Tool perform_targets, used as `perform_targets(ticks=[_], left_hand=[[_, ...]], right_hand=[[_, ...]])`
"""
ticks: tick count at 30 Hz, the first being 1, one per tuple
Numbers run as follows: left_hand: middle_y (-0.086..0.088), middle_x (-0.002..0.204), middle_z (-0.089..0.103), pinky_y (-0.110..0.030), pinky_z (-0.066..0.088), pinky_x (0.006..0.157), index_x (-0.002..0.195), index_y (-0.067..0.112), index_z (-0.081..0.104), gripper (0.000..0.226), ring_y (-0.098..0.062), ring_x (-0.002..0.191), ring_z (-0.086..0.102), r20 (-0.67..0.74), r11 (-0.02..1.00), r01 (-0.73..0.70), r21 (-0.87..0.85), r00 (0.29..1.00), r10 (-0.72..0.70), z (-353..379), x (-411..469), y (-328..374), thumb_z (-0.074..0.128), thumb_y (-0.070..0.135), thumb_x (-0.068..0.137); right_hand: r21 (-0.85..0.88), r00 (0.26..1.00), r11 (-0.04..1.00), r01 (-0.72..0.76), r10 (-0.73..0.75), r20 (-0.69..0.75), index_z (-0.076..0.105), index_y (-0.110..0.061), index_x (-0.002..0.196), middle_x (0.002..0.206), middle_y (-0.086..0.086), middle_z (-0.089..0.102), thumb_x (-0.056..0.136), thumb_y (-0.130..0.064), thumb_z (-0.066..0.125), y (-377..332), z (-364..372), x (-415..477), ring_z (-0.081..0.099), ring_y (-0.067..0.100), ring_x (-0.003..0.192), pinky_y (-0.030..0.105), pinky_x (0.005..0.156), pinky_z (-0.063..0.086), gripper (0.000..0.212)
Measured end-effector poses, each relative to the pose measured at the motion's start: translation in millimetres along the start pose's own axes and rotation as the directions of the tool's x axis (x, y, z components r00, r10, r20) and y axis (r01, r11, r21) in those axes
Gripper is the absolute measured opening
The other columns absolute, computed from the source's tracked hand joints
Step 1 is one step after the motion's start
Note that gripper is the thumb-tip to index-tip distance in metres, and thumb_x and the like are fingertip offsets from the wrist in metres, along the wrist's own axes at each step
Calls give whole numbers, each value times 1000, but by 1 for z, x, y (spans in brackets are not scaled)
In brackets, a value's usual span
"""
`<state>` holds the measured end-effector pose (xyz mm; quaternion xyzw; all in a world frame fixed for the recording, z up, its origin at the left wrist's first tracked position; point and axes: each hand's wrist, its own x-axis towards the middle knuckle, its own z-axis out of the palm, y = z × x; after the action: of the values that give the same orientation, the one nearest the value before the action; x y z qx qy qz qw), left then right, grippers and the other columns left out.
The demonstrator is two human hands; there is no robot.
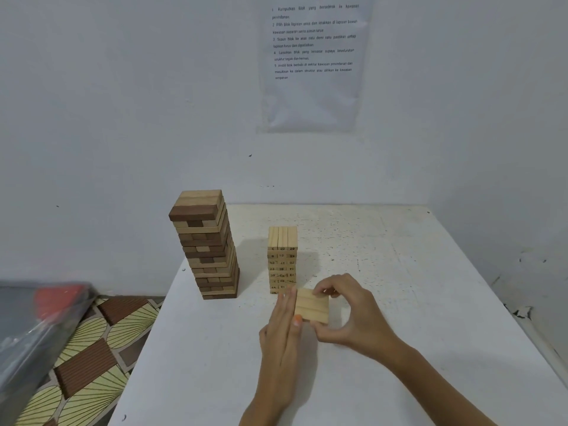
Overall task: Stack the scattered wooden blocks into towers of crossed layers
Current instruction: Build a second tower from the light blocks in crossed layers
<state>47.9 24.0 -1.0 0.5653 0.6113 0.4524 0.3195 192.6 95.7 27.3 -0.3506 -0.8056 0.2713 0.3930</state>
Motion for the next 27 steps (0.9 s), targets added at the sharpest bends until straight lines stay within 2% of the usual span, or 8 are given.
perform_targets(ticks=[4,6,8,13,17,21,24,27], left_hand=[[43,145,24,-12,6,114,143,43,31,45,12,141,15,-140,991,-78,-108,988,63,-11,10,19,30,40,98],[36,147,31,-29,13,118,142,39,36,44,9,142,18,-202,985,-117,-128,975,89,-17,22,27,34,43,99],[33,147,34,-34,18,118,140,40,39,46,8,142,20,-248,983,-141,-117,963,109,-24,32,33,34,50,96],[27,148,35,-25,18,118,144,36,38,47,14,138,21,-266,974,-125,-189,961,72,-37,57,49,31,45,98],[32,142,36,8,20,92,145,38,35,54,30,121,28,-223,896,5,-444,968,-116,-44,68,64,23,54,94],[23,155,26,-22,4,108,142,46,37,62,5,144,12,-191,859,82,-505,960,-204,-47,76,64,14,63,87],[25,155,25,-24,3,107,144,46,34,64,5,144,11,-143,850,125,-512,963,-228,-47,77,65,13,63,86],[28,151,28,-22,6,104,145,44,33,62,16,130,20,-97,844,156,-513,966,-238,-48,77,70,12,59,89]], right_hand=[[-6,997,997,71,-70,8,59,-28,102,98,-18,58,63,-28,80,-21,-13,26,54,12,93,18,80,44,44],[-1,996,996,85,-85,4,59,-28,102,99,-18,59,64,-31,79,-27,-17,42,54,12,94,18,81,43,43],[-5,997,997,78,-78,8,59,-31,103,101,-18,59,64,-32,79,-30,-20,57,54,12,97,16,83,42,44],[28,999,999,28,-29,26,58,-36,100,99,-16,59,64,-27,82,-30,-18,95,52,10,100,15,85,40,45],[8,997,999,-36,35,62,57,-38,101,101,-17,58,66,-28,84,-21,-15,118,48,4,100,14,83,38,45],[-69,989,996,-50,59,136,56,-39,103,101,-19,59,67,-32,81,-9,-11,128,44,1,102,18,81,37,45],[-90,987,994,-58,70,144,56,-39,105,101,-20,59,67,-33,80,-4,-10,131,43,1,102,19,80,37,46],[-101,985,993,-53,69,158,56,-39,107,101,-21,59,67,-34,78,-5,-9,132,43,0,102,19,81,37,46]])
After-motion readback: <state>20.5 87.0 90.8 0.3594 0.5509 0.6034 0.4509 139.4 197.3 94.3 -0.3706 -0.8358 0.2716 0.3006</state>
